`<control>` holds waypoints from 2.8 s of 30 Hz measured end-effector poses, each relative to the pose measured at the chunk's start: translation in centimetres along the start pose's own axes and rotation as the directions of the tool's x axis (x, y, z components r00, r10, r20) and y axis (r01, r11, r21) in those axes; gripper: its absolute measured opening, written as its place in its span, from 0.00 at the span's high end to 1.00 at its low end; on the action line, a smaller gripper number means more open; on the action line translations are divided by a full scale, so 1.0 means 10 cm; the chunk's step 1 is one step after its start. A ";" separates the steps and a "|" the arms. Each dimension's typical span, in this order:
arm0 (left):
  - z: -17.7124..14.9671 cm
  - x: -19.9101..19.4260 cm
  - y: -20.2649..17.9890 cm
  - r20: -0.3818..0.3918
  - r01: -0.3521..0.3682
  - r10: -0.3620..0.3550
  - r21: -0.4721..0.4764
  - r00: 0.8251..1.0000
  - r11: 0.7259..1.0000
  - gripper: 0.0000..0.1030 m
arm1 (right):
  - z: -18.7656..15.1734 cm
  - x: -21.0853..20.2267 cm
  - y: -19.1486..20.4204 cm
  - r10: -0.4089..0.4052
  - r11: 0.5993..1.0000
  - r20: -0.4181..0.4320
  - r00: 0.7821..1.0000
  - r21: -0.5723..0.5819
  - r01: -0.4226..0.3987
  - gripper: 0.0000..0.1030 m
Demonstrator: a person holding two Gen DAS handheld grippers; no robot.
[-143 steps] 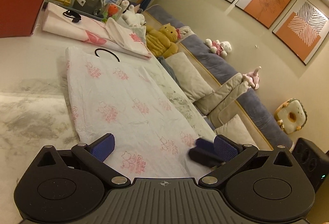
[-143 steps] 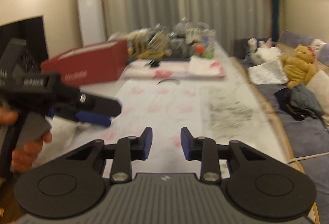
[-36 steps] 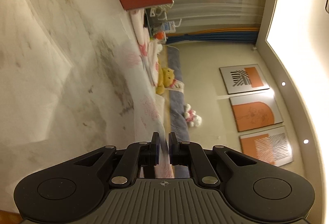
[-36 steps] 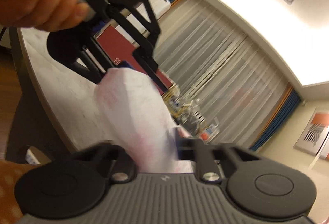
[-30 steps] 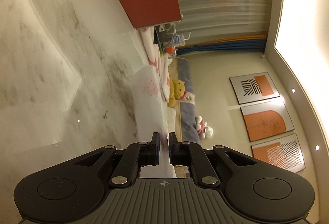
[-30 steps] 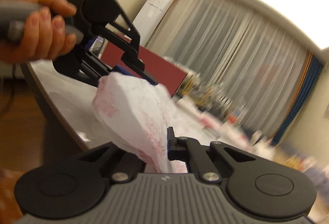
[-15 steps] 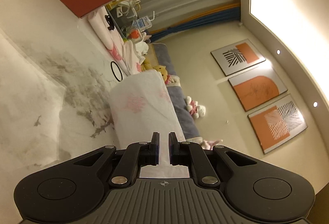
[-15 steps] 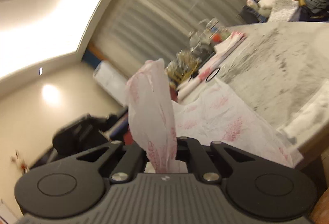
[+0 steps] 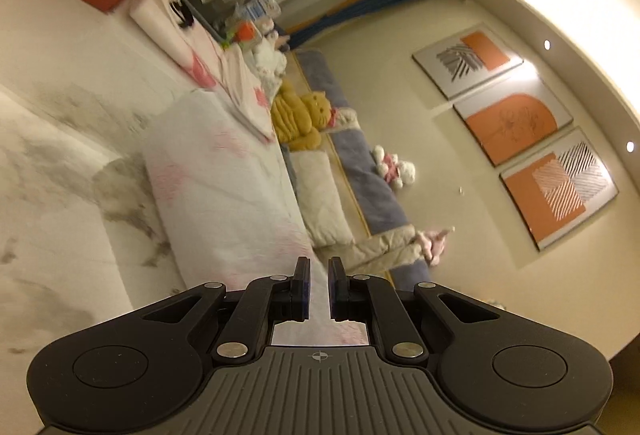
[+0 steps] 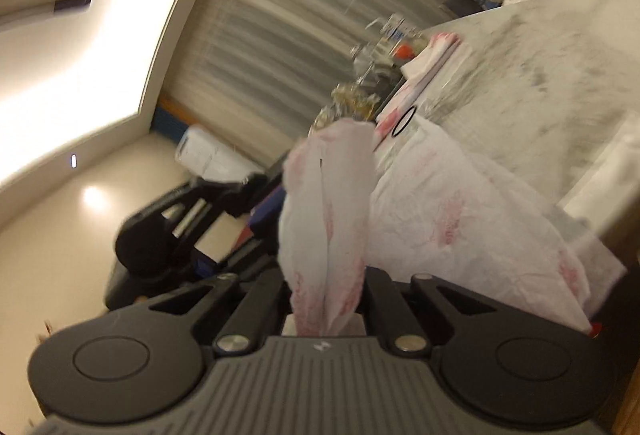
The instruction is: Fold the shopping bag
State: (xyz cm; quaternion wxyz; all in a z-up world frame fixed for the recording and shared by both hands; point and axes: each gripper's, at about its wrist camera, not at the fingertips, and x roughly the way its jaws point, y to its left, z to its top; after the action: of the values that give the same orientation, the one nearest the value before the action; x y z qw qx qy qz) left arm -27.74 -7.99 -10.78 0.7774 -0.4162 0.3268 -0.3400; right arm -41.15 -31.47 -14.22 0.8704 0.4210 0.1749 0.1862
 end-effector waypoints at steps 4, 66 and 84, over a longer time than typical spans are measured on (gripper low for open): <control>0.03 -0.50 0.16 0.119 -0.027 0.033 -0.050 0.992 0.998 0.93 | -0.04 0.18 0.47 -0.051 0.941 -0.070 0.996 -0.337 0.024 0.99; -0.25 -0.12 0.68 -0.145 0.059 -0.115 -0.342 0.983 0.938 0.92 | 0.47 0.25 1.22 -0.202 0.601 -0.324 0.924 -0.786 -0.144 0.86; 0.44 0.06 0.23 -0.182 -0.223 0.231 0.063 0.956 0.973 0.92 | 0.18 0.50 0.92 -0.335 0.581 -0.390 0.858 -0.802 -0.138 0.82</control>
State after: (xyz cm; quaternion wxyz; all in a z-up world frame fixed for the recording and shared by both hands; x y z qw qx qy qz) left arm -23.33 -5.59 -10.96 0.7854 -0.3259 0.4371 -0.2931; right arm -37.66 -25.00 -6.56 0.8963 -0.0959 0.3154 0.2968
